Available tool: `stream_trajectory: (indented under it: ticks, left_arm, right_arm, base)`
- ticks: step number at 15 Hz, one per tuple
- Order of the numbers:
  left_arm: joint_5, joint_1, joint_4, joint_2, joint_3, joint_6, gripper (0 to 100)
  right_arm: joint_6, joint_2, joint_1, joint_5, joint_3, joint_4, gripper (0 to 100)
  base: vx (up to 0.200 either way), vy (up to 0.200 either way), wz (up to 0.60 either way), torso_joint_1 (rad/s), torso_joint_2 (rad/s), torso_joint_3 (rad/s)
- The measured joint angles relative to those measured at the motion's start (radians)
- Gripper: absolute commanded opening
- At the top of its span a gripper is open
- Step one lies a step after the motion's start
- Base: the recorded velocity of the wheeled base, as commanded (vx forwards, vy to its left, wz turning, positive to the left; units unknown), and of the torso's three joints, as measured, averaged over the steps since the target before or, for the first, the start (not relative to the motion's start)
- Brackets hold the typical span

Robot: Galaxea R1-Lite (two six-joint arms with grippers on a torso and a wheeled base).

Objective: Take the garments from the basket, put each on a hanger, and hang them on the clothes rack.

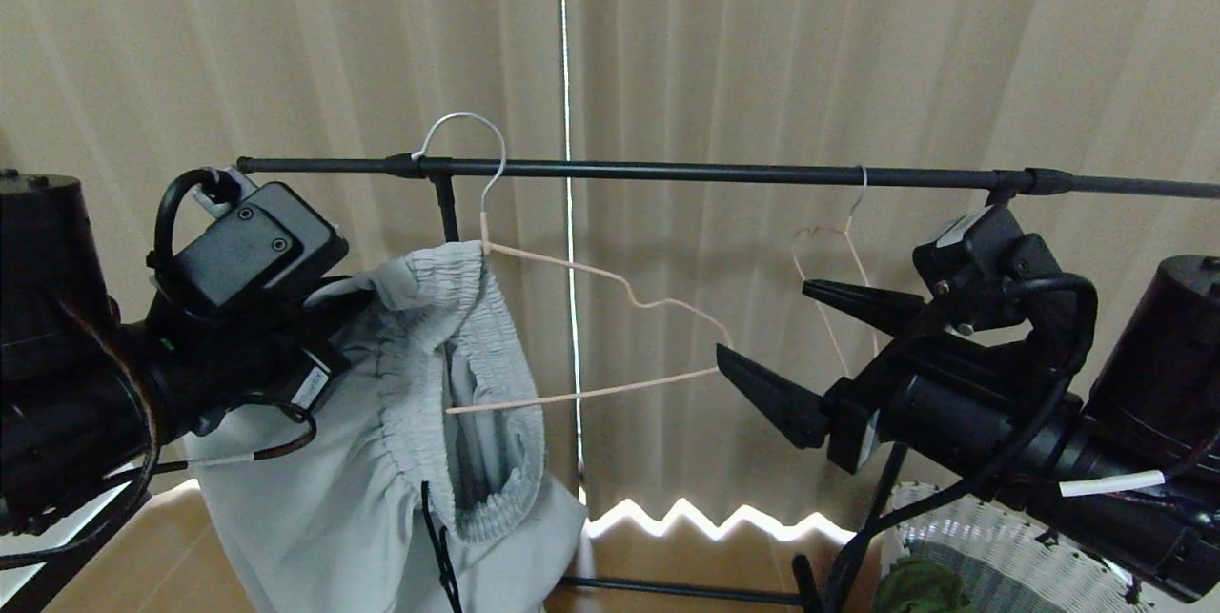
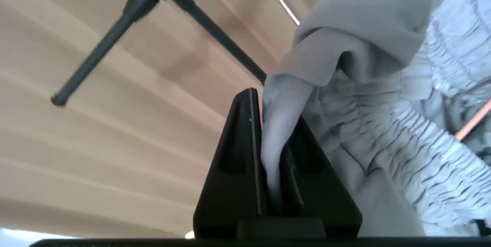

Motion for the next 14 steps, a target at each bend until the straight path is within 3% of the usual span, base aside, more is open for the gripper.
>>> stream_trajectory:
  ticks: [4,8,14]
  left_arm:
    - [0.038,0.009,0.0,-0.017,0.03,-0.142,0]
    - [0.04,0.024,-0.003,-0.016,0.041,-0.147,0]
    - [0.039,-0.046,-0.08,-0.025,0.045,-0.171,0]
  right_arm:
    - [0.016,0.0,0.068,0.001,0.023,0.0,100]
    - [0.1,0.013,0.165,-0.003,0.049,0.004,100]
    - [0.121,0.124,0.23,-0.007,0.037,-0.01,100]
  base:
    - [0.0,0.0,0.0,0.0,0.0,0.0]
    - [0.0,0.0,0.0,0.0,0.0,0.0]
    - [0.0,0.0,0.0,0.0,0.0,0.0]
